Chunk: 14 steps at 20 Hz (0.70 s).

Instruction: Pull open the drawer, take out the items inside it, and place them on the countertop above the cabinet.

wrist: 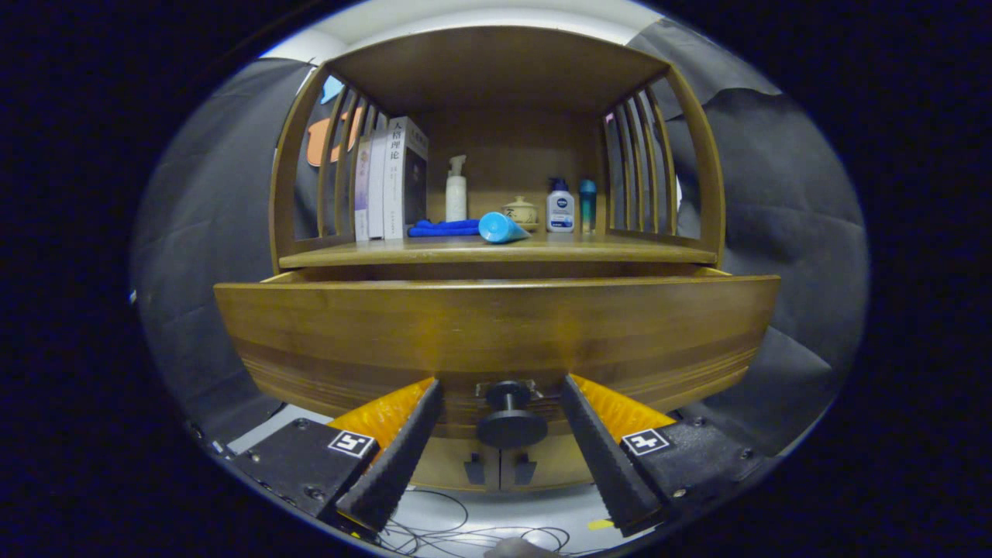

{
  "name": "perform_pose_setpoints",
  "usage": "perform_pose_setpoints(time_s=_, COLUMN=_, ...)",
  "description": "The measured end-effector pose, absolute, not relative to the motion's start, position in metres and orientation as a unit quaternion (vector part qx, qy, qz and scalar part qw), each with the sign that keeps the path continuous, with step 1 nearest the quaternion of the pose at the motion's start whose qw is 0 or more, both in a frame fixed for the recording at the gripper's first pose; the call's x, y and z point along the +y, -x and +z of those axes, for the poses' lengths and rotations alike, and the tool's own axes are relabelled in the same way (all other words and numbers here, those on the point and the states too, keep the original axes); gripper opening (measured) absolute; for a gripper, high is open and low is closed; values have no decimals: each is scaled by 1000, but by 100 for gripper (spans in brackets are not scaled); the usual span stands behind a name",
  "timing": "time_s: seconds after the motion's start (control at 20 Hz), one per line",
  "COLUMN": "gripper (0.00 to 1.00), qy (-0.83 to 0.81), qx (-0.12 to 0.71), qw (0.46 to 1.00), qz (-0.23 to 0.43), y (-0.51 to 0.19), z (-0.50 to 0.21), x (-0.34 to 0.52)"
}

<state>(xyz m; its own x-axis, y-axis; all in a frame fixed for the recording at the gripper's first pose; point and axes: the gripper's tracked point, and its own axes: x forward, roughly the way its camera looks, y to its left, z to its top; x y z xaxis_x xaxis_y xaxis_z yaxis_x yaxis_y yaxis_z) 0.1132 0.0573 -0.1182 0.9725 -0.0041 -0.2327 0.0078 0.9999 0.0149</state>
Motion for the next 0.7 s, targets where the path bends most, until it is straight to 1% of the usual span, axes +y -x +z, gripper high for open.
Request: perform_pose_setpoints(time_s=0.7, gripper=100, qy=-21, qx=126, qw=992, qz=-1, y=-185, z=-116, x=54)
